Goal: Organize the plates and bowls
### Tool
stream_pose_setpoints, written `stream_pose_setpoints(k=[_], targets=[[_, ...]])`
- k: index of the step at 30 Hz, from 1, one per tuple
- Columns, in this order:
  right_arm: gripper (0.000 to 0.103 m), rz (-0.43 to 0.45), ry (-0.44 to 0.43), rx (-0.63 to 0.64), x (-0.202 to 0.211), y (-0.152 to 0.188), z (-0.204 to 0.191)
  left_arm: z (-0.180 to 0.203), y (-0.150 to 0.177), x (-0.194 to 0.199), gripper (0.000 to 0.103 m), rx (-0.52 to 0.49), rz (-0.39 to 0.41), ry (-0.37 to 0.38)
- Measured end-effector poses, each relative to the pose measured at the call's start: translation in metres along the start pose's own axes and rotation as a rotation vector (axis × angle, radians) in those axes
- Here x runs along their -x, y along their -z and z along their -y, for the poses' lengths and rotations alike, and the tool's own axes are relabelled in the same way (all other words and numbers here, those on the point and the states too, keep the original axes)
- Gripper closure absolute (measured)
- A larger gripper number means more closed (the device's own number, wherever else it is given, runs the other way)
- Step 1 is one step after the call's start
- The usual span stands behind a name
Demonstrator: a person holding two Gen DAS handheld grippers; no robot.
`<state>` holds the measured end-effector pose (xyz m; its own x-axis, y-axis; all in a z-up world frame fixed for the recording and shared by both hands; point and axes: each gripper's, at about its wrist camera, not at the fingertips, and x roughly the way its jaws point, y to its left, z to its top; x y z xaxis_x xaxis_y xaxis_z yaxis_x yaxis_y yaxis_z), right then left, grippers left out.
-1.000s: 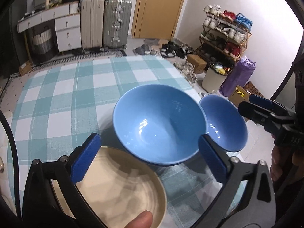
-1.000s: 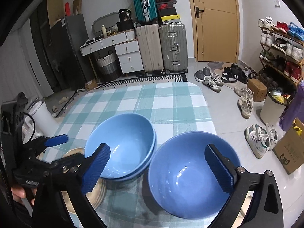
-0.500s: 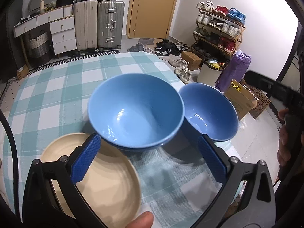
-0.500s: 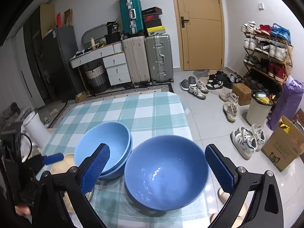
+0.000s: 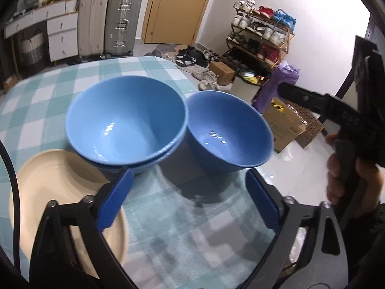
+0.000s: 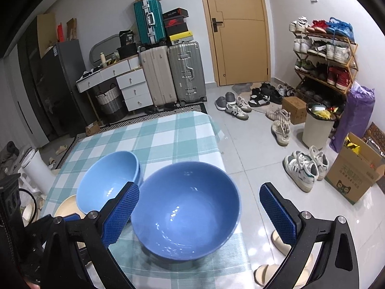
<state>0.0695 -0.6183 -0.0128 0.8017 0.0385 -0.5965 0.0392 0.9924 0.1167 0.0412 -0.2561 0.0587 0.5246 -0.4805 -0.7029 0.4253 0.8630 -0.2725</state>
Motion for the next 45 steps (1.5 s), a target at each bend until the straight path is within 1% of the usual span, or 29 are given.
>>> stream_pose_setpoints(k=[5,8,12,15,16,18,20,25,27,29,31,33,38,40,41,45], targets=[[0.001,-0.015,0.016,-0.032,-0.007,0.004,0.014,0.006,0.000,-0.007,0.017,0.035,0.011,0.038],[0.001,-0.029,0.002,-0.057,-0.013,0.006,0.022,0.012,-0.003,-0.015,0.024,0.020,-0.006,0.032],[0.001,-0.036,0.002,-0.064,-0.019,0.007,0.030,0.016,-0.006,-0.030,0.033,0.029,-0.034,0.038],[0.003,-0.050,-0.005,-0.068,-0.025,0.007,0.032,0.016,-0.007,-0.043,0.035,0.063,-0.057,0.046],[0.005,-0.058,-0.006,-0.071,-0.028,0.007,0.034,0.018,-0.007,-0.049,0.038,0.065,-0.071,0.053],[0.015,-0.071,-0.003,-0.072,-0.033,0.008,0.038,0.021,-0.007,-0.058,0.040,0.060,-0.084,0.050],[0.020,-0.090,0.014,-0.070,-0.040,0.009,0.040,0.023,-0.007,-0.067,0.041,0.062,-0.094,0.048],[0.032,-0.117,0.014,-0.057,-0.053,0.013,0.044,0.021,-0.011,-0.083,0.043,0.079,-0.096,0.052],[0.041,-0.127,0.016,-0.049,-0.059,0.015,0.044,0.020,-0.014,-0.089,0.043,0.085,-0.093,0.054],[0.044,-0.136,0.022,-0.039,-0.065,0.018,0.045,0.017,-0.017,-0.093,0.044,0.089,-0.096,0.050],[0.050,-0.146,0.019,-0.041,-0.070,0.019,0.047,0.014,-0.020,-0.098,0.049,0.095,-0.106,0.054],[0.059,-0.157,0.020,-0.045,-0.076,0.021,0.048,0.013,-0.022,-0.102,0.052,0.096,-0.112,0.054],[0.071,-0.171,0.023,-0.056,-0.085,0.026,0.052,0.015,-0.022,-0.107,0.063,0.092,-0.110,0.065],[0.076,-0.172,0.024,-0.058,-0.087,0.027,0.053,0.016,-0.023,-0.111,0.070,0.083,-0.116,0.073],[0.079,-0.173,0.024,-0.055,-0.089,0.028,0.053,0.016,-0.024,-0.111,0.071,0.079,-0.119,0.073],[0.084,-0.174,0.027,-0.039,-0.091,0.029,0.050,0.017,-0.024,-0.112,0.075,0.070,-0.116,0.070]])
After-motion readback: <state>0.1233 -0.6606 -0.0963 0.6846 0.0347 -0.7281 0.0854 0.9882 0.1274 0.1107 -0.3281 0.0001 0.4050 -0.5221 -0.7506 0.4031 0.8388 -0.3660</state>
